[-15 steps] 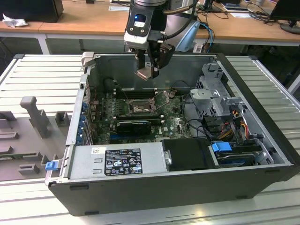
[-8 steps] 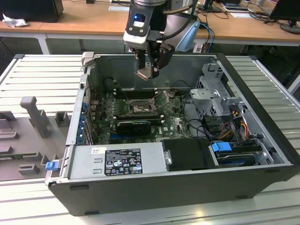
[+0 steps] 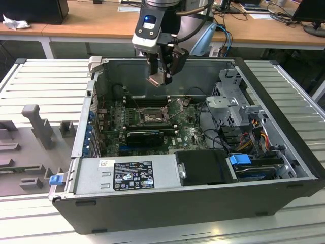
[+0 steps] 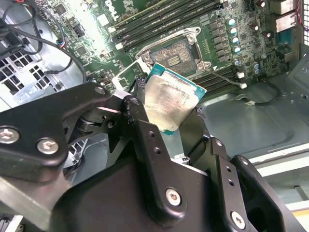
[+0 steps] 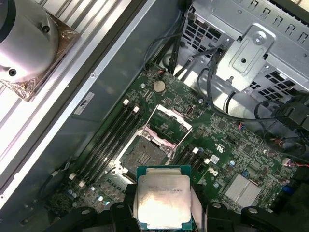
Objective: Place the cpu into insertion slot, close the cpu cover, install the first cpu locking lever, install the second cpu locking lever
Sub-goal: 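Place the cpu into insertion slot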
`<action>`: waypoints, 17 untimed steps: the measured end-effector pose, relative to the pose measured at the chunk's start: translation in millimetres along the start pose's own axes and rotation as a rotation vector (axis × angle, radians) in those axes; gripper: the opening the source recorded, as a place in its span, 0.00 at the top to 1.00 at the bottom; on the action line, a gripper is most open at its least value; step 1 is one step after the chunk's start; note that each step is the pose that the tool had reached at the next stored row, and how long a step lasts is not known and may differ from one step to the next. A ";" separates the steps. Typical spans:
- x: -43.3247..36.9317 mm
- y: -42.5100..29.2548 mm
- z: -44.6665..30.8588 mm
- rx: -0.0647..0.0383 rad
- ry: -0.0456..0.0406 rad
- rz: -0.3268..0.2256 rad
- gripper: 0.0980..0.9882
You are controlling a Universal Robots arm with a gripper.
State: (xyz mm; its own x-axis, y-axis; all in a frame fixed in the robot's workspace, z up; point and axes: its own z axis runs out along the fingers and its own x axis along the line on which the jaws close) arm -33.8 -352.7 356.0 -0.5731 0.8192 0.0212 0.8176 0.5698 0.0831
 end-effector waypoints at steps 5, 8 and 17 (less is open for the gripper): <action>0.0 0.0 0.0 -0.001 -0.0019 0.023 0.52; 0.0 0.0 0.0 -0.001 -0.0025 0.030 0.52; 0.0 0.0 0.0 -0.002 -0.0080 0.096 0.52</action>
State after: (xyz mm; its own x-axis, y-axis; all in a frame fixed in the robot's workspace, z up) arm -33.8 -352.7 356.0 -0.4916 0.8705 0.0212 0.8686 0.4885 0.0831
